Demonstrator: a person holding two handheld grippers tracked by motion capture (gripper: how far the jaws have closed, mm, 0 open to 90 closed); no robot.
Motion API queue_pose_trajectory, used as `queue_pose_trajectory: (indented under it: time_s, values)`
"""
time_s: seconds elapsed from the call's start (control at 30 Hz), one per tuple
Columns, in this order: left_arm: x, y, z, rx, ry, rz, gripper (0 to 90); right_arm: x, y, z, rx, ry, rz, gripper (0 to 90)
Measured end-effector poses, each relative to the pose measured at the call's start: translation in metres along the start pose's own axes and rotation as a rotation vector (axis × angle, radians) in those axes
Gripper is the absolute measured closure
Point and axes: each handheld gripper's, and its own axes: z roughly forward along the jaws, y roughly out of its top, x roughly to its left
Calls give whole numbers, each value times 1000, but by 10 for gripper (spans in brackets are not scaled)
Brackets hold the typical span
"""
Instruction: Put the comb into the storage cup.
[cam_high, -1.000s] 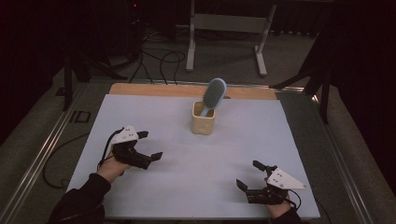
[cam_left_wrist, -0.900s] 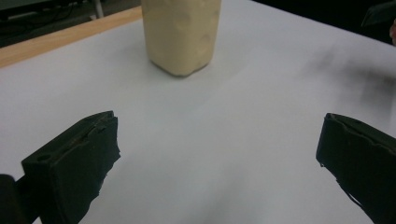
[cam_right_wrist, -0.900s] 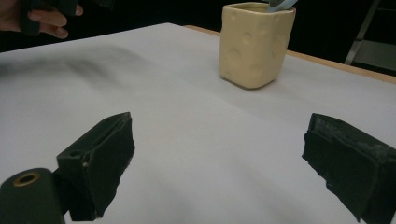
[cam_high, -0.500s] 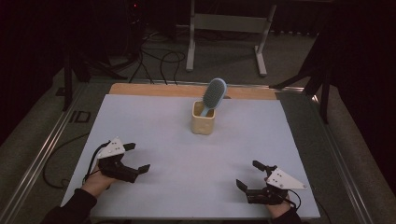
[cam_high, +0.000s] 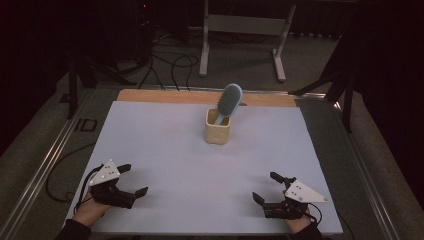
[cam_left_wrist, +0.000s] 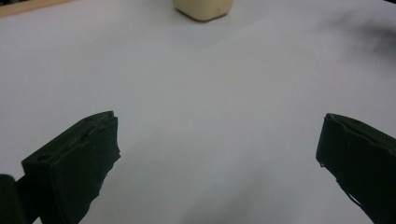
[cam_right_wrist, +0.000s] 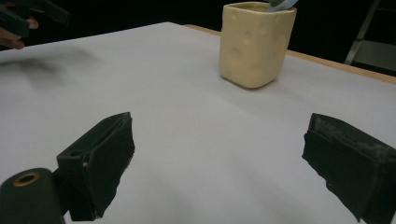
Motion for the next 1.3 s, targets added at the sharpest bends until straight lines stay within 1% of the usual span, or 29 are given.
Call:
queue_pose_trajectory:
  time_s: [0.13,0.17,0.2,0.27,0.3,0.33,0.43,0.47,0.53,0.63,0.67,0.7,0.77,0.8,0.83,0.93,1.03,1.07,1.17,1.2,1.3]
  values:
    - [0,-5,-5,3,16,-2,0,-1,0,0,-1,0,3,87]
    - [0,-8,-10,-3,23,-9,0,0,0,0,0,-1,4,87]
    - [0,-9,-12,-6,36,-10,0,0,0,0,0,0,3,87]
    - [0,-10,-14,-4,41,-5,0,0,0,1,3,-1,2,87]
    - [0,-11,-17,-2,51,-6,0,0,0,1,3,-2,1,87]
    - [1,-14,-23,-9,67,-12,0,0,0,0,2,-2,2,87]
    - [1,-21,-28,-9,87,-25,0,-1,0,0,0,-4,6,87]
    - [0,-24,-29,-5,96,-25,0,-1,-1,0,-1,-2,7,87]
    - [-2,-27,-30,-2,91,-30,0,-1,-1,1,3,-2,2,87]
    - [-5,-28,-31,-6,96,-28,0,0,0,1,4,-1,3,87]
    - [-7,-28,-31,-9,108,-32,0,0,0,1,4,-2,4,87]
    - [-8,-29,-31,-12,119,-24,0,0,0,1,4,-3,5,87]
    - [-8,-29,-31,-12,124,-25,0,0,0,0,2,-3,3,87]
    - [-9,-30,-30,-14,131,-28,0,0,0,0,2,-3,3,87]
    - [-9,-32,-28,-14,152,-40,0,0,-1,0,2,-1,2,87]
    - [-8,-35,-25,-8,162,-45,0,0,-1,1,1,-1,4,87]
    - [-8,-35,-25,-17,161,-56,0,-1,-1,1,2,-1,1,87]
    - [-9,-35,-25,-22,177,-53,0,-1,-1,1,2,-1,3,87]
    - [-10,-34,-24,-24,176,-53,0,-1,-1,1,4,2,0,87]
    - [-11,-34,-23,-25,184,-45,0,0,-1,2,4,4,-2,87]
    - [-12,-35,-22,-22,180,-47,0,0,-1,2,6,4,-6,87]
